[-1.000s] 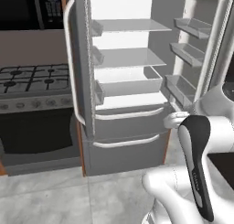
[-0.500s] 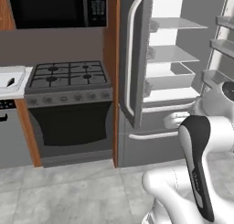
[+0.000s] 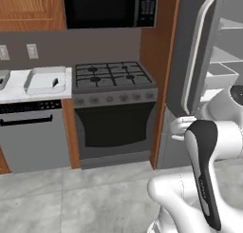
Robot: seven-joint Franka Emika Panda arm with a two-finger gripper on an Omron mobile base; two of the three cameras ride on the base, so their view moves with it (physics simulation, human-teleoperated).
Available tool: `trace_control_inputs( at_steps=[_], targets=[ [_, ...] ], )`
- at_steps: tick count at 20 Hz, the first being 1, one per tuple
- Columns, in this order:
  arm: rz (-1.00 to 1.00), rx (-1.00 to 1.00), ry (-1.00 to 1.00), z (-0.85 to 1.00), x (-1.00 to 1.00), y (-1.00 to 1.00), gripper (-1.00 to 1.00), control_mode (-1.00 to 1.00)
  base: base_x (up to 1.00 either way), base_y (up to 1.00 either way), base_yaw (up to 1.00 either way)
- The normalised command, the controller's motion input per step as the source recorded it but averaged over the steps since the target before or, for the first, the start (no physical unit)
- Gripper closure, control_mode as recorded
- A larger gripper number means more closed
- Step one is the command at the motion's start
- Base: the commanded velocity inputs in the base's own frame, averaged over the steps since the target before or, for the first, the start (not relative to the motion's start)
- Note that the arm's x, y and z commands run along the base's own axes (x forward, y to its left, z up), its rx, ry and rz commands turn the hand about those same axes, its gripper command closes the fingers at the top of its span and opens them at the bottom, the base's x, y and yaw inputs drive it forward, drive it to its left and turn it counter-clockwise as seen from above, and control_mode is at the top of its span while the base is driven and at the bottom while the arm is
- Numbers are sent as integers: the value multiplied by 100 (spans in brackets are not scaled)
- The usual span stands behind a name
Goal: Place one mushroom and one fish in each tupperware on the nearby counter, to pack two identical lunches.
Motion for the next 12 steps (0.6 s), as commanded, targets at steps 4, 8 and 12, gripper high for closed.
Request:
trace_control_inputs(
  at_steps=[4, 8, 12],
  targets=[
    [0, 0, 0, 0, 0, 0, 100, 100, 1, 100, 0],
    [0, 0, 0, 0, 0, 0, 100, 100, 11, 100, 0],
    [0, 0, 0, 0, 0, 0, 100, 100, 19, 100, 0]
  ],
)
